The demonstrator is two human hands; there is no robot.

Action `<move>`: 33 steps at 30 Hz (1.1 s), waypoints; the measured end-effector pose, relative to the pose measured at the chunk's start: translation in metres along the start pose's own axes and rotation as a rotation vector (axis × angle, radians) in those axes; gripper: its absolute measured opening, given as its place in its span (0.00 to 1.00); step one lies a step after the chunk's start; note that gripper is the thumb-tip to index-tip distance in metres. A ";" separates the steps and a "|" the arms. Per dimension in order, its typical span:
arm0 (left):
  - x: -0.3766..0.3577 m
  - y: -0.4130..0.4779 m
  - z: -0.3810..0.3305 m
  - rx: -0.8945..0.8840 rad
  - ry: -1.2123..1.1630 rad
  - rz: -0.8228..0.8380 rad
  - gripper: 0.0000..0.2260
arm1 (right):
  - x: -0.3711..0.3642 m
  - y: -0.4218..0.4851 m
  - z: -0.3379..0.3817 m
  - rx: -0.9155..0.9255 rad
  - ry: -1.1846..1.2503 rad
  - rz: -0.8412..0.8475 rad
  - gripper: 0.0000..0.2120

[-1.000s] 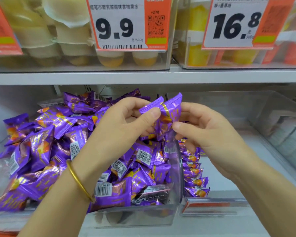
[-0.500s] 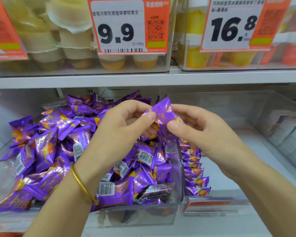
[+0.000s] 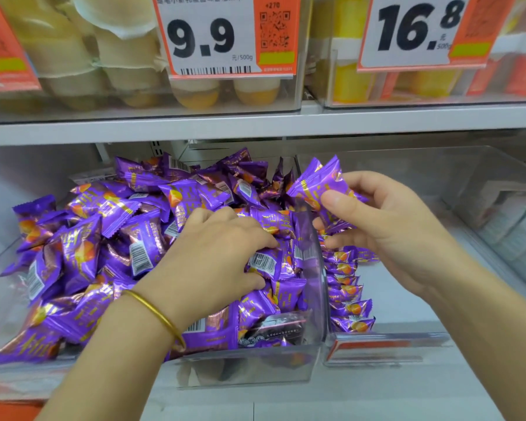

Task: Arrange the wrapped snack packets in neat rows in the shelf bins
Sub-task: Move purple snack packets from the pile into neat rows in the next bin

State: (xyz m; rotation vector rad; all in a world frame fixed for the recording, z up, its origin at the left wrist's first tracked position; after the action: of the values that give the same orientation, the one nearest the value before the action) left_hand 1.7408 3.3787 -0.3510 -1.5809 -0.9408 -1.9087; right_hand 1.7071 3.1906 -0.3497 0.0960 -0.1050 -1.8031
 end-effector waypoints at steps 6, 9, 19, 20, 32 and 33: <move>-0.001 0.001 0.000 0.020 -0.176 -0.171 0.20 | -0.002 0.000 -0.003 -0.071 0.139 0.030 0.23; 0.004 0.003 0.001 0.185 -0.622 -0.357 0.17 | -0.002 -0.001 0.000 -0.118 0.255 0.053 0.20; 0.016 0.013 -0.014 0.364 -1.493 -0.510 0.13 | -0.009 -0.008 0.007 -0.075 0.377 0.163 0.23; 0.015 0.014 -0.017 0.342 -1.519 -0.513 0.12 | -0.009 -0.008 0.007 -0.069 0.389 0.163 0.23; -0.003 0.026 -0.037 0.277 -1.198 -0.375 0.19 | 0.096 0.014 0.003 -0.042 -0.245 -0.074 0.18; -0.004 0.026 -0.037 0.287 -1.189 -0.366 0.19 | 0.109 0.017 -0.007 -0.084 -0.351 -0.090 0.18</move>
State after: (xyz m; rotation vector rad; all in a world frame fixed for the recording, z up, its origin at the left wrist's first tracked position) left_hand 1.7371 3.3333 -0.3536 -2.4492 -1.9438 -0.7575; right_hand 1.6994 3.0807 -0.3553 -0.2808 -0.2771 -1.8967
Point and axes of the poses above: each hand's wrist, its own y-axis towards the middle knuckle, its own x-axis out of the back of the hand, z = x × y, the point moved 1 cm from there along y, towards the middle knuckle, and after that the axes turned 7 degrees about -z, right-handed, at the moved point
